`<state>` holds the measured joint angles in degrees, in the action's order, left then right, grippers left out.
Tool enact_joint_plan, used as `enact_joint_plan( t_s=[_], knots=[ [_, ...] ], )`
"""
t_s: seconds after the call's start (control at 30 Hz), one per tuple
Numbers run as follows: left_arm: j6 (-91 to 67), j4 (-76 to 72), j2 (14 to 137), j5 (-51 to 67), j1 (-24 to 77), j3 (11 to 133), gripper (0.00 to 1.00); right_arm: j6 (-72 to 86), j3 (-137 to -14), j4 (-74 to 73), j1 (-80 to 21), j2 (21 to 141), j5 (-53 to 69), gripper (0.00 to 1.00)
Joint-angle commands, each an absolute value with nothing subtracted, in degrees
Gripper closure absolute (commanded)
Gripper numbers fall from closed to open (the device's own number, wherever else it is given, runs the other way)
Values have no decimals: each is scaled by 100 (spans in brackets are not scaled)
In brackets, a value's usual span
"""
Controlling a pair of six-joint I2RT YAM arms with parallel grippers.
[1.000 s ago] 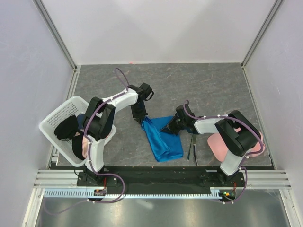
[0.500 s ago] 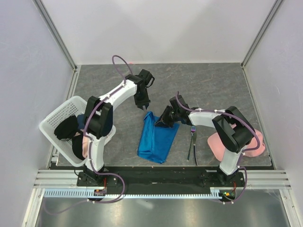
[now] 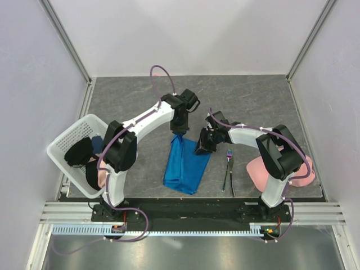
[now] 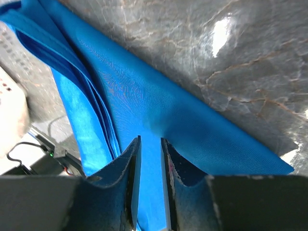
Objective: Fold the napkin into a case and place the utensils inside
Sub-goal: Fold the 2/3-rectangle-folded napkin at the center of the board.
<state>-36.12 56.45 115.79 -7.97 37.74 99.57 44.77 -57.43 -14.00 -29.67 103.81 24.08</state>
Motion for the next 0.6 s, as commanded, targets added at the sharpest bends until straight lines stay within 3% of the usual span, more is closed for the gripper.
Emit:
enact_joint_plan(
  t_s=[0.0,0.23,0.3,0.57],
  knots=[
    [-3708,6117,11882,-1503,4008,10309,77,4131,-5757,-1512,-2936,10274,2549,71],
    [-3999,6144,12181,-1354,4192,10441,64,4201,-5581,-1249,-2927,10353,2593,72],
    [-4034,6152,12287,-1459,4280,10529,55,4210,-5546,-1204,-2918,10397,2619,72],
    [-4061,6249,12568,-1722,4298,10696,55,4254,-5441,-1037,-2927,10459,2637,73]
  ],
)
